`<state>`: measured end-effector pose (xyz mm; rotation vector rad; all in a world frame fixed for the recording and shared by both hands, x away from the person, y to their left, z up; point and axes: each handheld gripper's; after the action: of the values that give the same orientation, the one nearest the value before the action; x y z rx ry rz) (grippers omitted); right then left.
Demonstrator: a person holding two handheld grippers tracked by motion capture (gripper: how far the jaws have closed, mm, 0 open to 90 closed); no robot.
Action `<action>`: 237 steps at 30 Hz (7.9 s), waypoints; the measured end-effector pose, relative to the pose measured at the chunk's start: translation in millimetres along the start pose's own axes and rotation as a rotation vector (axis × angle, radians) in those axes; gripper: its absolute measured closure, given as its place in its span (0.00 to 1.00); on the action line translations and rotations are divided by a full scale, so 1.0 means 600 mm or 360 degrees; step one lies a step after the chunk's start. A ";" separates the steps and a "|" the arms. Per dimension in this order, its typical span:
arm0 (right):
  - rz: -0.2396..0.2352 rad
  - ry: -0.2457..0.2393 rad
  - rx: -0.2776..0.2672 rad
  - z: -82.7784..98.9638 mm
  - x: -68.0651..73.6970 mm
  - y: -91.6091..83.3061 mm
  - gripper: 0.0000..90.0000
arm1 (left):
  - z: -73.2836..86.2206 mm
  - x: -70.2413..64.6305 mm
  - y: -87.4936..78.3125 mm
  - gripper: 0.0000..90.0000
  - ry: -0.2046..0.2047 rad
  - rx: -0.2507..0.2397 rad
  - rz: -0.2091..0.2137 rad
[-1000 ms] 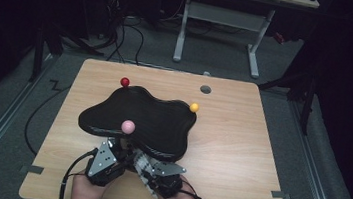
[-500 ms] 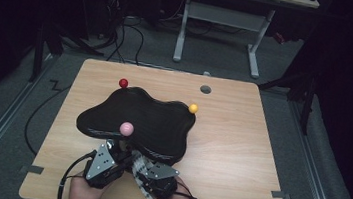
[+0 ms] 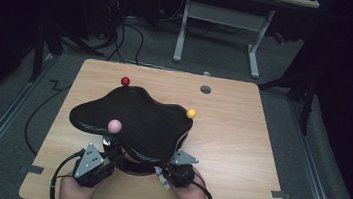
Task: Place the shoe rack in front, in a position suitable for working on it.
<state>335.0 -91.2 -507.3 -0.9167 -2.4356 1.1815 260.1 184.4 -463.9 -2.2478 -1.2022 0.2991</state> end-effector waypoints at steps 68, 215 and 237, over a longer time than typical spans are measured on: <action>0.0112 -0.0106 -0.0110 0.000 0.019 -0.010 0.86 | -0.014 -0.023 0.019 0.83 0.0032 -0.0009 0.0025; 0.0226 0.0248 -0.0194 0.005 -0.093 -0.048 0.86 | 0.031 0.085 0.000 0.83 -0.0207 0.0060 -0.0179; 0.0205 0.0269 -0.0015 0.017 -0.118 -0.011 0.84 | 0.040 0.078 -0.003 0.72 -0.0198 0.0104 -0.0212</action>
<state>380.9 -146.5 -507.4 -1.1423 -2.2797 1.0864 274.9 232.2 -479.2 -2.1077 -1.3797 0.4250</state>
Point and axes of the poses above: each handheld gripper's, and its own axes: y roughly forward along the jaws, z roughly out of its underside, x roughly to its left, and after that the axes turned 15 degrees about x, right-handed
